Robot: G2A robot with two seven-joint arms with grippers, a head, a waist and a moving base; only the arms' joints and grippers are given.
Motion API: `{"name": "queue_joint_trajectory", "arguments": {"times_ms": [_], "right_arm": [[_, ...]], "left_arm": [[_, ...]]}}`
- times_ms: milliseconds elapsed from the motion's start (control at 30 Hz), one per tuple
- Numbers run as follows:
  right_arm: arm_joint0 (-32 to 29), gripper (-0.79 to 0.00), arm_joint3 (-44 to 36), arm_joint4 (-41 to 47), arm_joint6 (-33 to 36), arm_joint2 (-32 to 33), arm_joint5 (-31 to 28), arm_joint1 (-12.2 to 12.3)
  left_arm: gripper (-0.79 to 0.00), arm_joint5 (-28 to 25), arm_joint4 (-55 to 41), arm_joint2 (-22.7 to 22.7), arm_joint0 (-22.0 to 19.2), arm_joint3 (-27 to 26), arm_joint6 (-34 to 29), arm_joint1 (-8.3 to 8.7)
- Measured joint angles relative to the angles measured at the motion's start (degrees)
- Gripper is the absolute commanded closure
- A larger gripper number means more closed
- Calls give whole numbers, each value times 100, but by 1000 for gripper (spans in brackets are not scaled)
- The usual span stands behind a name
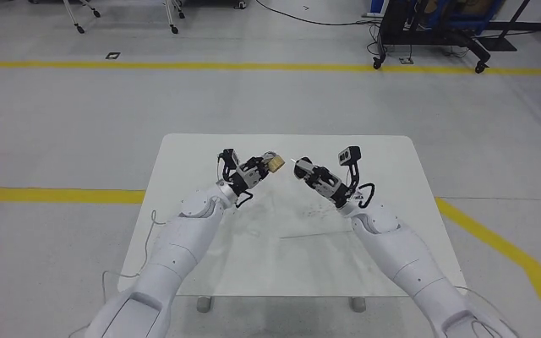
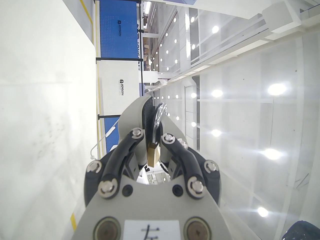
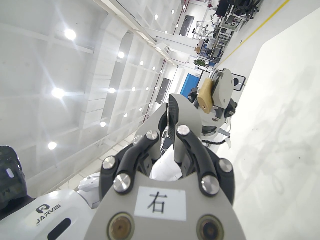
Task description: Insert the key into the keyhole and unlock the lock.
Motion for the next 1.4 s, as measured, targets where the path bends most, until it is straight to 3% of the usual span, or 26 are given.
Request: {"name": "queue_joint_trajectory", "arguments": {"times_ms": [100,233,633,867,1400], "right_arm": [[-16,0,-161,-335,-89,-79,209,-3],[-20,0,-543,-1407,-958,-301,1132,-52],[-566,0,-2074,-2739,-2417,-73,2865,-1],[-854,0,-2547,-3045,-2644,219,3098,45],[-807,0,-2499,-3049,-2673,160,3162,-30]], "left_arm": [[0,68,-198,-60,197,-182,115,-7],[0,201,-635,-176,428,-397,111,-20],[0,379,-481,-263,338,-438,380,-29],[0,388,-609,-312,381,-401,407,-56],[0,353,-844,-267,358,-360,178,-138]]}}
